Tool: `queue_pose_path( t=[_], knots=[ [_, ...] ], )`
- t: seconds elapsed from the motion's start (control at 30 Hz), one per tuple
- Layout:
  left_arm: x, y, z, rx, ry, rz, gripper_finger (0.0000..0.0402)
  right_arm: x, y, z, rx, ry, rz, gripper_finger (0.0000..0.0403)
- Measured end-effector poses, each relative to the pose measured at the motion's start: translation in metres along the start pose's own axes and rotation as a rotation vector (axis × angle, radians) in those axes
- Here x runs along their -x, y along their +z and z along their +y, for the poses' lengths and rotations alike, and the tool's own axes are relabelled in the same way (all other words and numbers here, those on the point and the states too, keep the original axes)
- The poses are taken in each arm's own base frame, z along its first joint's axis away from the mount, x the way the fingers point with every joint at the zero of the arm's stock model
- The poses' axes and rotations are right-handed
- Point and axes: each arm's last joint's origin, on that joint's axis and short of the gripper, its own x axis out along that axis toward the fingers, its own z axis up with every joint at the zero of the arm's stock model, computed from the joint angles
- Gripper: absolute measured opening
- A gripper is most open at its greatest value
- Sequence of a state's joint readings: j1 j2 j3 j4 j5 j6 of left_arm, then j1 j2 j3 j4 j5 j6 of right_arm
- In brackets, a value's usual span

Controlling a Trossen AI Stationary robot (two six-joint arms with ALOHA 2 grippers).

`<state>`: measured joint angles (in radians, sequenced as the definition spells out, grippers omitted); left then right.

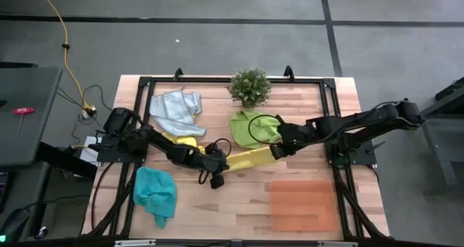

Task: Fold microfiber towels
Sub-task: Fold the right yellow microfiber towel

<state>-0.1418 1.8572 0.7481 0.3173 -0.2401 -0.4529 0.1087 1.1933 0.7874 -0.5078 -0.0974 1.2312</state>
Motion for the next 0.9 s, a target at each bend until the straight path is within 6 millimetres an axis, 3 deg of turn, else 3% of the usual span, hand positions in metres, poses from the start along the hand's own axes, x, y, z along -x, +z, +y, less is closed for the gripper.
queue_pose_path(
  t=[0.23, 0.47, 0.67, 0.9],
  knots=[
    [-0.002, 0.004, 0.007, 0.0, 0.01, -0.009, 0.0, -0.021, 0.01, 0.026, 0.017, 0.114, -0.023, 0.0],
    [0.001, 0.007, 0.009, 0.011, -0.003, -0.014, 0.0, -0.066, 0.019, 0.041, 0.036, 0.23, -0.049, 0.0],
    [0.024, 0.017, 0.007, 0.009, -0.03, 0.017, 0.0, -0.093, 0.023, 0.042, 0.024, 0.266, -0.058, 0.0],
    [0.066, 0.023, 0.013, -0.026, 0.027, 0.124, 0.0, -0.108, 0.023, 0.038, 0.014, 0.25, -0.062, 0.0]
  ],
)
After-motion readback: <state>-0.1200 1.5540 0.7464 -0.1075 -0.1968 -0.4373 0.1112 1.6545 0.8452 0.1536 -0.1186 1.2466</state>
